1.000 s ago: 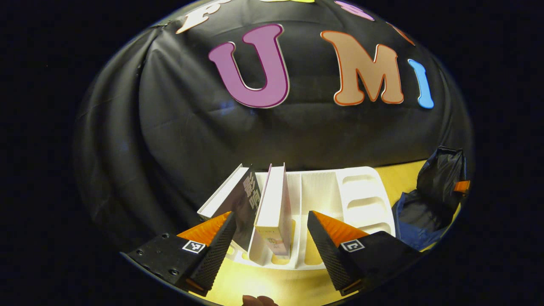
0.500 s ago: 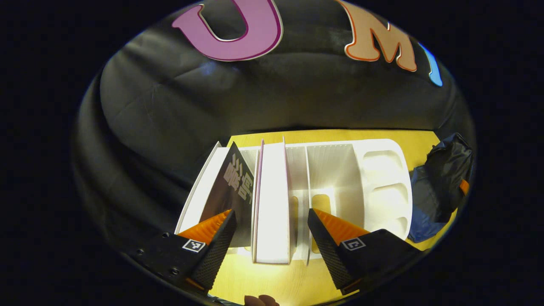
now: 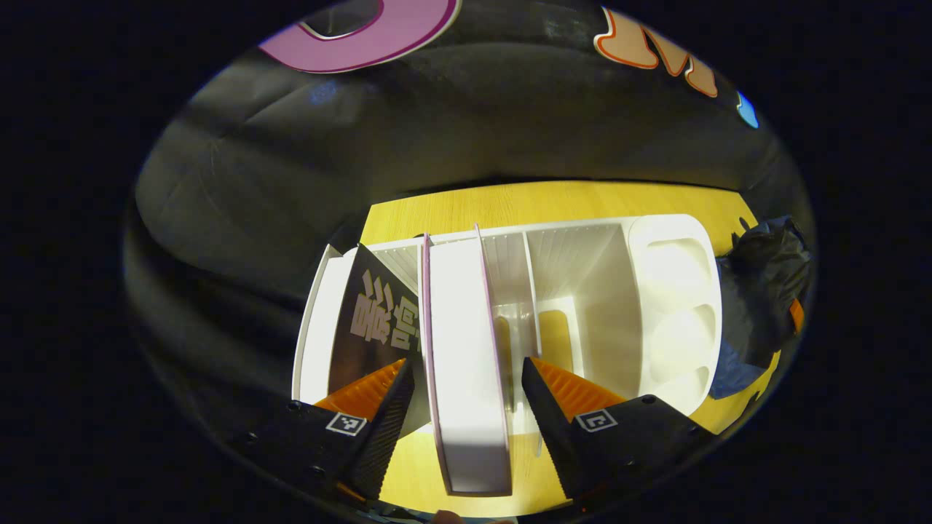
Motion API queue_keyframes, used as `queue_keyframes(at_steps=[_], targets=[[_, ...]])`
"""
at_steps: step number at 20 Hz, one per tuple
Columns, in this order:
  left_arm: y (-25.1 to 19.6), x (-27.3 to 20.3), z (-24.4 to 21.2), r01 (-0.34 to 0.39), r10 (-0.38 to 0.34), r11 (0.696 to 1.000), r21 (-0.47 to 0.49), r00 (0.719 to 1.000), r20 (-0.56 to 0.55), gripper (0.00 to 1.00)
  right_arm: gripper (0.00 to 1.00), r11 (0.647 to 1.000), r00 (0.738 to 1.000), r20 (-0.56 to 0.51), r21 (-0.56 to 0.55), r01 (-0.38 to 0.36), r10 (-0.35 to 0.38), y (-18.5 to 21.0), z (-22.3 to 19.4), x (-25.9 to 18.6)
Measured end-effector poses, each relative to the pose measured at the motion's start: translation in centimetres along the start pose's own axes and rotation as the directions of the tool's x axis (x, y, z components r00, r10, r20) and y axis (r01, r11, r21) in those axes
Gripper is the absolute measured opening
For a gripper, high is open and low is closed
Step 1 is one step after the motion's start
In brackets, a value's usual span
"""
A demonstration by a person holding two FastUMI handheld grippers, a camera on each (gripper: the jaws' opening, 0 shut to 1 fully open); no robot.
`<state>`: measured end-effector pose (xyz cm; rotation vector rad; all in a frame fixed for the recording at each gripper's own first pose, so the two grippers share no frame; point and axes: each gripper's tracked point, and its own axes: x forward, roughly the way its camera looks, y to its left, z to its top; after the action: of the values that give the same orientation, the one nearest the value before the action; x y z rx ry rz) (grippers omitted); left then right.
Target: Open the schoolbag, grab two books from the bookshelf and put them into the schoolbag.
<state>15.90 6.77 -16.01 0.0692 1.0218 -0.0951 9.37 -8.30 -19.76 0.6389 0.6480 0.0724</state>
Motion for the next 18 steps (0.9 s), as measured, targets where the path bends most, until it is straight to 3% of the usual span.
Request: queue_keyframes(at_steps=[1, 3, 4, 11, 18], targets=[[-0.1, 0.4, -0.5, 0.000, 0.001, 1.000, 0.006, 0.999, -0.041, 0.81, 0.02, 1.000, 1.000, 0.000, 0.002, 0.001, -0.001, 0.0, -0.1, 0.0], [-1.7, 0.4, -0.6, 0.074, -0.074, 0.997, -0.008, 0.994, -0.077, 0.51, 0.02, 1.000, 1.000, 0.000, 0.004, 0.002, -0.002, 0.0, 0.0, 0.0], [-1.9, 0.4, -0.6, 0.072, -0.072, 0.997, -0.004, 0.993, -0.099, 0.38, 0.03, 1.000, 1.000, -0.001, 0.003, 0.003, -0.003, 0.0, -0.1, 0.0], [-0.9, -1.9, -0.4, 0.081, -0.080, 0.997, 0.011, 0.994, -0.070, 0.35, 0.02, 1.000, 1.000, -0.003, -0.001, 0.005, -0.005, -0.1, -0.1, 0.0], [0.1, -4.7, 0.5, 0.122, -0.122, 0.992, -0.040, 0.993, 0.001, 0.35, 0.03, 1.000, 1.000, -0.006, -0.007, 0.010, -0.010, -0.1, 0.0, 0.0]])
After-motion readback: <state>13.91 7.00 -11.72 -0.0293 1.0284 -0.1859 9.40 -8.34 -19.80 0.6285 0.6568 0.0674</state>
